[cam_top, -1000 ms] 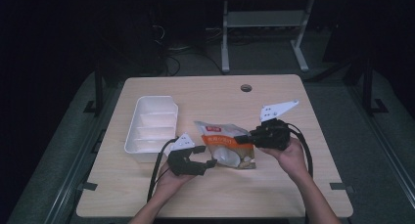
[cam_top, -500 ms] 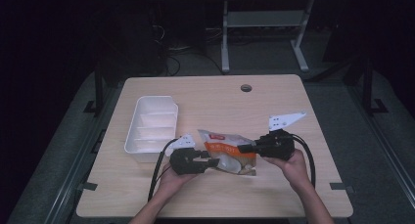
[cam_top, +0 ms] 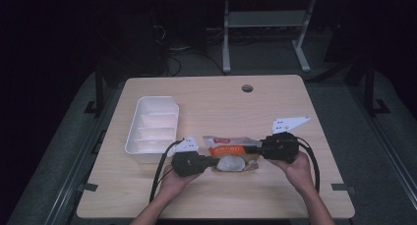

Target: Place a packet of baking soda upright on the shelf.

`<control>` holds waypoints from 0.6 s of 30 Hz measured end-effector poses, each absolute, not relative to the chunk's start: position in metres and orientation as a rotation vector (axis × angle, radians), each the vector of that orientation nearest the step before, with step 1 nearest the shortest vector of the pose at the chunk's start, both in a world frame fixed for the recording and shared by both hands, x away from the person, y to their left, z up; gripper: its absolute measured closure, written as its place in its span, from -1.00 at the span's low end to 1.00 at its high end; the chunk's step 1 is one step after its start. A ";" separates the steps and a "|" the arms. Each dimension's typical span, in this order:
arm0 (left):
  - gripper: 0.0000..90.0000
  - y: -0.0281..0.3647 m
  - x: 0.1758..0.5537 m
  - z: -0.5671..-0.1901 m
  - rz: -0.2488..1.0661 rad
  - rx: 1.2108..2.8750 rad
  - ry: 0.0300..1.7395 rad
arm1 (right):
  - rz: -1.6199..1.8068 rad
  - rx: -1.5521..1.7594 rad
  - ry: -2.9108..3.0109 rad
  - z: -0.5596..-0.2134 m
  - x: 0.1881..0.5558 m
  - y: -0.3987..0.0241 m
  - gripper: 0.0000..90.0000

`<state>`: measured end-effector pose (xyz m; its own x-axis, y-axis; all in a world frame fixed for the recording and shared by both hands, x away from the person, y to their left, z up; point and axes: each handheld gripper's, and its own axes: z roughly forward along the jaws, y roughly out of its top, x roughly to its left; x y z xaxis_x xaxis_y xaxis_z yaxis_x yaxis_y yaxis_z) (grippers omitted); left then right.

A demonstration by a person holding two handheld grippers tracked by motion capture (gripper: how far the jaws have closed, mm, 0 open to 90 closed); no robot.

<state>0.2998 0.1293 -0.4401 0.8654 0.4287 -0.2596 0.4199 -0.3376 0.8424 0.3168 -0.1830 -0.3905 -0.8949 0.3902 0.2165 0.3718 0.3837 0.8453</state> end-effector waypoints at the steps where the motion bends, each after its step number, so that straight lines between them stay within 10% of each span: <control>1: 0.90 0.130 0.300 -0.440 0.009 1.967 0.624 | 1.564 0.712 2.603 -0.392 0.317 -0.183 0.70; 10: 0.90 0.130 0.298 -0.440 0.023 1.981 0.613 | 1.432 0.679 2.696 -0.411 0.317 -0.167 0.65; 18: 0.72 0.130 0.297 -0.440 0.041 1.994 0.616 | 1.404 0.663 2.687 -0.409 0.312 -0.163 0.99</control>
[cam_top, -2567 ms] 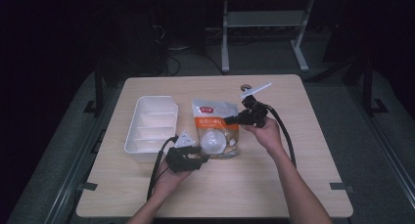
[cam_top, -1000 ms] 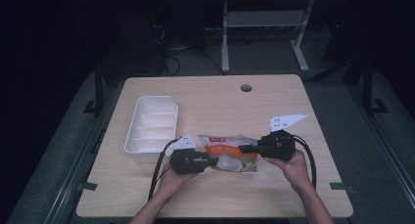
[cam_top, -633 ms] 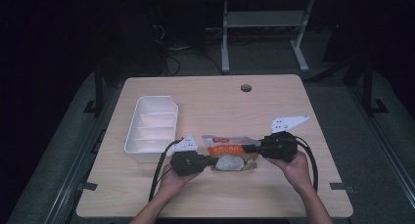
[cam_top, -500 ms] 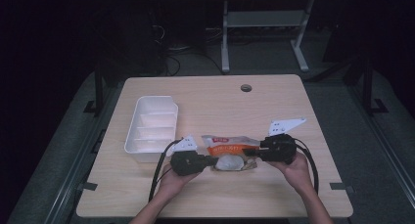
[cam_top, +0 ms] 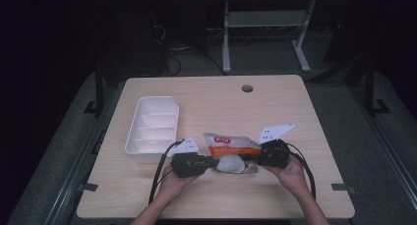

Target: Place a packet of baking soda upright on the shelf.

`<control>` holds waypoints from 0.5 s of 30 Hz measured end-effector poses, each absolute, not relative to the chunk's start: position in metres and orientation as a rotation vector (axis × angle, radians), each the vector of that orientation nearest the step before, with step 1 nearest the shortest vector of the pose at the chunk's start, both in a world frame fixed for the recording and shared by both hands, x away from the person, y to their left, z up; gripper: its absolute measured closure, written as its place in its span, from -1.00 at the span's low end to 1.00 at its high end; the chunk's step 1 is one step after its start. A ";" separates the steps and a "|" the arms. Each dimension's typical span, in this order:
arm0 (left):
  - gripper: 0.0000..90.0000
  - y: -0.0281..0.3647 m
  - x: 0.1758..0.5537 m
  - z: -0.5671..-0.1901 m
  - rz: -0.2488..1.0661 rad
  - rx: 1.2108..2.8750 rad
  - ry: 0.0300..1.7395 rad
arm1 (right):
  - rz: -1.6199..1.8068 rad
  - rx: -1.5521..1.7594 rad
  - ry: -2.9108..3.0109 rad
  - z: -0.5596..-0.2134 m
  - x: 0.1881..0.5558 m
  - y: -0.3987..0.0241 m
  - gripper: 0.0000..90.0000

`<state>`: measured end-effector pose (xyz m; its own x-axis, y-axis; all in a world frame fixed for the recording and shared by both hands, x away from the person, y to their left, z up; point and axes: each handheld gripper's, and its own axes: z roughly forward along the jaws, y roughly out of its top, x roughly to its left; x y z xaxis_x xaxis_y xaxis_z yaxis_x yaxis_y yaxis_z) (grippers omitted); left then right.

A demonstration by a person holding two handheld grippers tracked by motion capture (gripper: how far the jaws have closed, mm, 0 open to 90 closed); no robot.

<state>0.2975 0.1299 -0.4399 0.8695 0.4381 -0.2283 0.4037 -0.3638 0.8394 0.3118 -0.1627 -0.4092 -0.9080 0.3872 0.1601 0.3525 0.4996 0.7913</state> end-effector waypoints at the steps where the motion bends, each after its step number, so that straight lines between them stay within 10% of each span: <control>1: 0.67 0.130 0.297 -0.440 0.044 1.997 0.616 | 1.412 0.677 2.690 -0.409 0.312 -0.163 0.99; 15: 0.00 0.132 0.283 -0.437 0.177 2.082 0.608 | 1.471 0.788 2.609 -0.404 0.312 -0.180 1.00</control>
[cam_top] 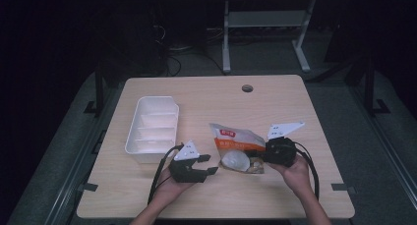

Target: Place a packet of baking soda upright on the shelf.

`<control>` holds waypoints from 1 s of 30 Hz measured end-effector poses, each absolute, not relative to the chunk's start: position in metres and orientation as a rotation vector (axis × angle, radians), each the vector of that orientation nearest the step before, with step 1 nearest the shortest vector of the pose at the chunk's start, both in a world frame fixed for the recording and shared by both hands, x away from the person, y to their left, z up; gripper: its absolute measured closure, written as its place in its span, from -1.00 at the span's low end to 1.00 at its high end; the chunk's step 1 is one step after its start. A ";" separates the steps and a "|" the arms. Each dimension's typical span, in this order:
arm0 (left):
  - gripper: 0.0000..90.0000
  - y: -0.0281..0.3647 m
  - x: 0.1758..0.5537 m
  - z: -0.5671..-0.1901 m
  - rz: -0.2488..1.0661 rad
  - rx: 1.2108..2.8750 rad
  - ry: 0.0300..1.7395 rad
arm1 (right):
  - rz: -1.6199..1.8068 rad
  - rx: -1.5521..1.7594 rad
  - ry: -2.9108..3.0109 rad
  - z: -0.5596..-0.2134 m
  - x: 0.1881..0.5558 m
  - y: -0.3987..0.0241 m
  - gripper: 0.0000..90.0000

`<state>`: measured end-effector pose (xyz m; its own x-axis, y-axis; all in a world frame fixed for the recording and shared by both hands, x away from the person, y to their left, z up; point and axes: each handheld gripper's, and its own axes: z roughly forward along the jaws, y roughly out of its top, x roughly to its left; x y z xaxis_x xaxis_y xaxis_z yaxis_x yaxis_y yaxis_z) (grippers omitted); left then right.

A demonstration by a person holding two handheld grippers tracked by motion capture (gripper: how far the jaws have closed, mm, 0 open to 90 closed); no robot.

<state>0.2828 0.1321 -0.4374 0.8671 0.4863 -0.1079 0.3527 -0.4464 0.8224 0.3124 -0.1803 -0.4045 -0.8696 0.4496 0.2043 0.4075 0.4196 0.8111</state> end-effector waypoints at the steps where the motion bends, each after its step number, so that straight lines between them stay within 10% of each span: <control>1: 0.00 0.133 0.282 -0.437 0.184 2.088 0.602 | 1.471 0.788 2.609 -0.404 0.312 -0.180 1.00; 16: -0.47 0.141 0.259 -0.433 0.244 2.142 0.569 | 1.458 0.812 2.588 -0.378 0.333 -0.172 1.00; 30: -0.51 0.162 0.249 -0.439 0.303 2.187 0.564 | 1.516 0.794 2.592 -0.355 0.358 -0.144 1.00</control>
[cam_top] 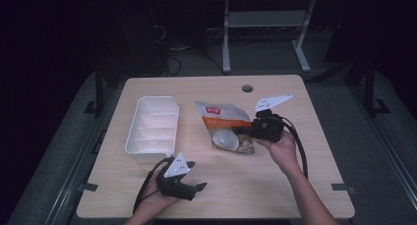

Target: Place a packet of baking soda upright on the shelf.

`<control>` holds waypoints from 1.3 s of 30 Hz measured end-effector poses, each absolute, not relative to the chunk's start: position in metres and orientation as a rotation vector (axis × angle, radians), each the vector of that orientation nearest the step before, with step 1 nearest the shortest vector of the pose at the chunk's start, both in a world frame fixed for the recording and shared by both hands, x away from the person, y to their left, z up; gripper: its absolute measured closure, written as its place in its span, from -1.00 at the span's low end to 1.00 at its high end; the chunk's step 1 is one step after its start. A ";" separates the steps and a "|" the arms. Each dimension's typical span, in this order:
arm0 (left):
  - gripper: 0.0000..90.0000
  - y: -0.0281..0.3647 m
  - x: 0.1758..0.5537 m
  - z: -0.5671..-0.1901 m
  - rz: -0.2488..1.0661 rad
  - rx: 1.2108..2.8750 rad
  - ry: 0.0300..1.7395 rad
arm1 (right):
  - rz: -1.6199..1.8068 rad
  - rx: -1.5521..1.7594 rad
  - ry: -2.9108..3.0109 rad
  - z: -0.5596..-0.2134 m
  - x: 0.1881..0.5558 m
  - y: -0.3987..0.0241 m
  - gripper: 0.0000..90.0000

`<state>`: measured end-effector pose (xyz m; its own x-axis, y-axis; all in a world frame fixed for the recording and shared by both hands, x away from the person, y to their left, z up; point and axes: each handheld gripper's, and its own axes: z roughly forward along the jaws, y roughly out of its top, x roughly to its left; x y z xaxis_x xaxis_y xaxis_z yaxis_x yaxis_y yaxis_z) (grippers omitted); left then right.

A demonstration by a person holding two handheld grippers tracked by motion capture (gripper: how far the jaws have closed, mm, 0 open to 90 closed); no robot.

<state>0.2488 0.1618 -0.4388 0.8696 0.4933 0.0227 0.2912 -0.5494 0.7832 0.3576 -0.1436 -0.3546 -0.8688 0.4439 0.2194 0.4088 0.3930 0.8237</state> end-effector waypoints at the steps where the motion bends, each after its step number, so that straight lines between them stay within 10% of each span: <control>1: -0.51 0.163 0.248 -0.439 0.309 2.189 0.565 | 1.520 0.792 2.595 -0.354 0.359 -0.141 1.00; 39: -0.49 0.175 0.256 -0.448 0.305 2.226 0.529 | 1.603 0.578 2.638 -0.292 0.399 -0.033 1.00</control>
